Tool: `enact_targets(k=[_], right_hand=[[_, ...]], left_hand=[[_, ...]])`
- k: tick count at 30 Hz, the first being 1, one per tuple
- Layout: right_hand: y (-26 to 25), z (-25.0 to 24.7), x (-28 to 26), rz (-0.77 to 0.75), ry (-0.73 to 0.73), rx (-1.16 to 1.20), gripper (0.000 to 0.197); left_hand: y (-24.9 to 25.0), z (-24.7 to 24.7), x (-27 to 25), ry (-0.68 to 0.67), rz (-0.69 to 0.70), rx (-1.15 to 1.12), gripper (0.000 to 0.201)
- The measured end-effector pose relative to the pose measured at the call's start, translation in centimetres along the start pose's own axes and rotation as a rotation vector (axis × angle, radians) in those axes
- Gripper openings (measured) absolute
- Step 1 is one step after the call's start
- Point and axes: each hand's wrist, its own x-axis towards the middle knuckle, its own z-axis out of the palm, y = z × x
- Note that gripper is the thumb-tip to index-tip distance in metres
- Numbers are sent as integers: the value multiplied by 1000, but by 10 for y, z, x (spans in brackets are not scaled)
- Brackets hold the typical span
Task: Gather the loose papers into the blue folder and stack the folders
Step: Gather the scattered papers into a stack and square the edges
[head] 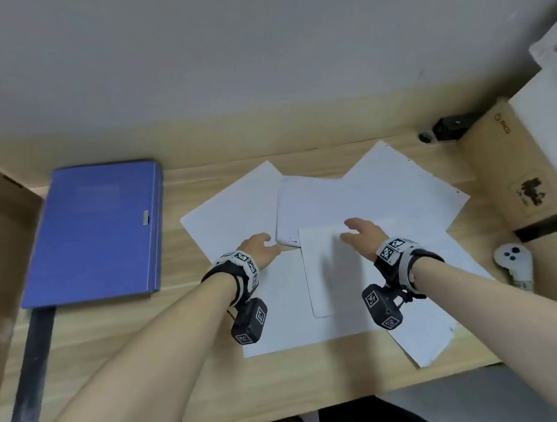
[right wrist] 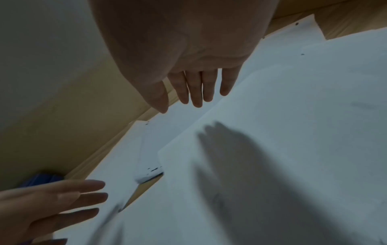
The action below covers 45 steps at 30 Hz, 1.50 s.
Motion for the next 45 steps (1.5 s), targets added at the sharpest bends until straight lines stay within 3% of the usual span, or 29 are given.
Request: enact_targets(k=[6, 10, 14, 21, 26, 29, 34, 38, 45], right_hand=[[30, -20, 42, -10, -43, -105, 60], [43, -24, 72, -96, -126, -324, 69], [54, -20, 89, -228, -69, -557, 61], [62, -26, 97, -257, -140, -601, 52], [67, -32, 106, -254, -146, -385, 26], [52, -43, 124, -246, -82, -327, 29], [21, -57, 165, -267, -32, -456, 38], [10, -68, 191, -189, -58, -579, 46], [11, -80, 198, -178, -32, -575, 19]], left_hand=[[16, 23, 18, -34, -4, 132, 30], [14, 40, 31, 3, 9, 312, 51], [10, 52, 36, 57, 42, 523, 57], [13, 47, 42, 11, -10, 500, 46], [8, 36, 33, -19, 0, 302, 26], [7, 17, 28, -3, 16, 262, 13], [-1, -30, 30, 18, -13, 283, 13], [-17, -54, 31, 14, -69, 311, 14], [-28, -58, 35, 19, -124, 323, 16]])
